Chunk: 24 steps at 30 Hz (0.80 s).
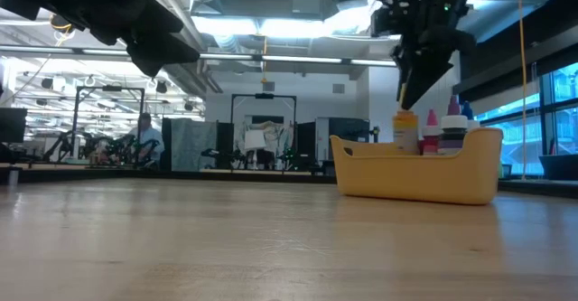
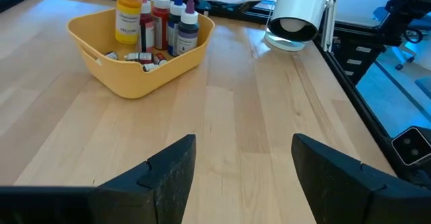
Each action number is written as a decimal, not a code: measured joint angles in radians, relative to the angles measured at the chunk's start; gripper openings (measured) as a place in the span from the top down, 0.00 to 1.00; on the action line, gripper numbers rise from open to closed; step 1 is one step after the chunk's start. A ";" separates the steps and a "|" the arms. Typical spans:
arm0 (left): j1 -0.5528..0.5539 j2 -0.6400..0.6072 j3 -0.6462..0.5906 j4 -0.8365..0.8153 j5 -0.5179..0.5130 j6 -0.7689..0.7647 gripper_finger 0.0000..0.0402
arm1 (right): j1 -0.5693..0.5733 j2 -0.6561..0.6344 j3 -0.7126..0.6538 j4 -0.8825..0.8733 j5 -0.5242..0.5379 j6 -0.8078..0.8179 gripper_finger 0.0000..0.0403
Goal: Pick & Place food coloring
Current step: Put the large yellow food coloring bottle in the yellow bin
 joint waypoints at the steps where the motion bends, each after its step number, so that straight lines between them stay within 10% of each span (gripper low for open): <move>1: 0.000 0.000 0.000 0.000 0.000 0.000 0.40 | -0.006 0.000 -0.004 -0.003 0.000 0.000 0.67; 24: 0.000 0.000 0.000 0.000 0.000 0.000 0.40 | -0.082 -0.003 -0.139 0.082 -0.065 -0.022 0.65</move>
